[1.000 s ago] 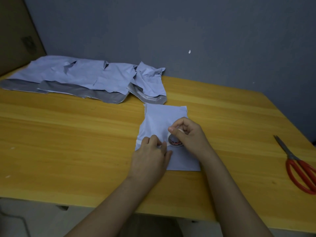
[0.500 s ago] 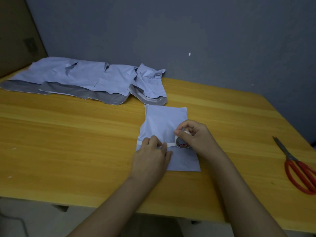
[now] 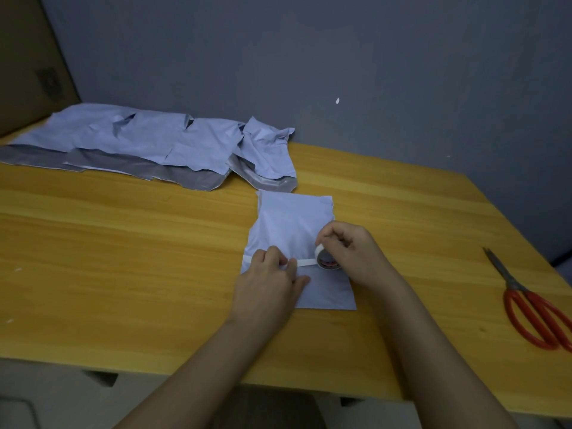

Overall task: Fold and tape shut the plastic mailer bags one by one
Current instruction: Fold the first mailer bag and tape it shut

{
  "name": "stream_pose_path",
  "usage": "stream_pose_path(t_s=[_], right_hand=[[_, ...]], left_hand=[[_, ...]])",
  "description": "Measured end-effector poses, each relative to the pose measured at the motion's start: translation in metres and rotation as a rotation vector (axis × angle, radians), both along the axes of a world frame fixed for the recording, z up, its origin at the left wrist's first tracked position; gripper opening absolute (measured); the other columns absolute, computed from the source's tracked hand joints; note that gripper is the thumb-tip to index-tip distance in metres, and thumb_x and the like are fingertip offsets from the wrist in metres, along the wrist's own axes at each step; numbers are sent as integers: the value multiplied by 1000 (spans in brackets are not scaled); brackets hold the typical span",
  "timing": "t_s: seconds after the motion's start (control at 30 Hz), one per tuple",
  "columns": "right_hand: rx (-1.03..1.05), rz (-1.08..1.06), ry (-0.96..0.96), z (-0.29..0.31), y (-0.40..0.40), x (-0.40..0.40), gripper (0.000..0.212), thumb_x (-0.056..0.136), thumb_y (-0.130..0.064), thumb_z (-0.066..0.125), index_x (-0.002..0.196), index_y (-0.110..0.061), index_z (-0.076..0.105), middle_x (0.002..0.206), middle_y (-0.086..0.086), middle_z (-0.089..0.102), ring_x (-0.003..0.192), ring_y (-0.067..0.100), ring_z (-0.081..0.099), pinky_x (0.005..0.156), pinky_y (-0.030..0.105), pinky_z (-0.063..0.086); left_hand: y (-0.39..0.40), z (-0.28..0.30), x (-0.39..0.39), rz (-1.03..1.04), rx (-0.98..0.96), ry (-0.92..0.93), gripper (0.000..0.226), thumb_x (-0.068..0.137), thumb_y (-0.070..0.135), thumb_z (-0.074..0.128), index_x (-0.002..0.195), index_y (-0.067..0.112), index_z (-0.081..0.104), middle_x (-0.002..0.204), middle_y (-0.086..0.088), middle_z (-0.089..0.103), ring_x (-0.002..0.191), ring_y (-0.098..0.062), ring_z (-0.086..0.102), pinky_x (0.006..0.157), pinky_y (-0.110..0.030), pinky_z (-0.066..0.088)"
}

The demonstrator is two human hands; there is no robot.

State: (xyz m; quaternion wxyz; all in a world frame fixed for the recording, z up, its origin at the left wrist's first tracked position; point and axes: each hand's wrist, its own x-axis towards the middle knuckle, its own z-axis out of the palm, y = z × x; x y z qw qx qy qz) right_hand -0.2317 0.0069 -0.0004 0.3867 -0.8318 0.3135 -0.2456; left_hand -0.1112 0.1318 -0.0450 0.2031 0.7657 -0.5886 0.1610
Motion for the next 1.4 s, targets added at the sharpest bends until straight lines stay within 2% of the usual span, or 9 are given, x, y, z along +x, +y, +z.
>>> stream_pose_path(t_s=[0.07, 0.2, 0.37, 0.47, 0.6, 0.83, 1.1, 1.23, 1.4], right_hand=[[-1, 9, 6, 0, 0, 0, 18, 91, -1, 50, 78, -3, 63, 53, -12, 48, 47, 3, 39, 49, 13, 31], [-22, 20, 8, -1, 0, -1, 17, 90, 0, 51, 78, -3, 64, 53, -21, 53, 49, -2, 46, 50, 9, 33], [-26, 20, -20, -5, 3, -2, 20, 89, 0, 53, 75, -12, 62, 70, -8, 58, 61, 3, 51, 56, 16, 40], [10, 21, -57, -8, 6, -5, 22, 90, 0, 53, 76, -15, 60, 76, 1, 61, 66, 9, 54, 59, 19, 42], [66, 2, -75, -8, 8, -6, 20, 91, -3, 56, 78, -17, 62, 76, -1, 61, 66, 9, 55, 59, 19, 44], [206, -13, -165, -6, 13, -5, 15, 89, 1, 58, 80, -11, 58, 65, 0, 55, 56, 7, 51, 54, 18, 43], [279, -37, -229, -12, 11, -5, 14, 89, 0, 59, 86, -14, 60, 64, 5, 52, 56, 9, 54, 58, 20, 47], [292, -55, -256, -15, 8, -5, 15, 89, 0, 59, 87, -15, 61, 66, 11, 53, 58, 13, 53, 58, 21, 47], [283, -76, -246, -16, 5, -4, 13, 88, -4, 61, 90, -17, 63, 65, 9, 49, 57, 13, 48, 55, 19, 42]], left_hand=[[0, -1, 0, -7, -6, 6, 30, 63, 43, 84, 76, 18, 73, 76, -1, 59, 70, -21, 61, 37, -22, 37], [0, -3, 0, -33, 1, 28, 29, 65, 40, 84, 78, 16, 74, 77, -2, 59, 71, -22, 61, 38, -22, 39], [0, -3, 0, -27, -2, 7, 21, 78, 39, 69, 78, 19, 73, 78, 0, 58, 71, -19, 60, 36, -21, 35], [0, -2, 0, -28, 5, -2, 41, 84, 39, 38, 79, 18, 73, 77, 0, 58, 70, -18, 59, 35, -20, 32], [-4, -2, -1, -54, 35, -87, 43, 83, 37, 34, 72, 16, 70, 72, -2, 56, 65, -19, 58, 35, -22, 34], [-3, 2, 0, -83, 113, -134, 50, 85, 41, 31, 75, 11, 69, 77, -5, 59, 73, -22, 58, 63, -32, 47], [6, 12, 3, -95, 289, -11, 61, 89, 48, 20, 96, 13, 70, 89, -4, 61, 79, -21, 61, 54, -30, 47], [7, 14, 0, -121, 254, -41, 66, 96, 54, 10, 142, 17, 38, 123, -3, 50, 113, -20, 49, 79, -32, 45], [6, 19, -4, -76, 290, -137, 71, 90, 53, 4, 140, 21, 42, 118, -4, 52, 107, -21, 53, 74, -32, 47]])
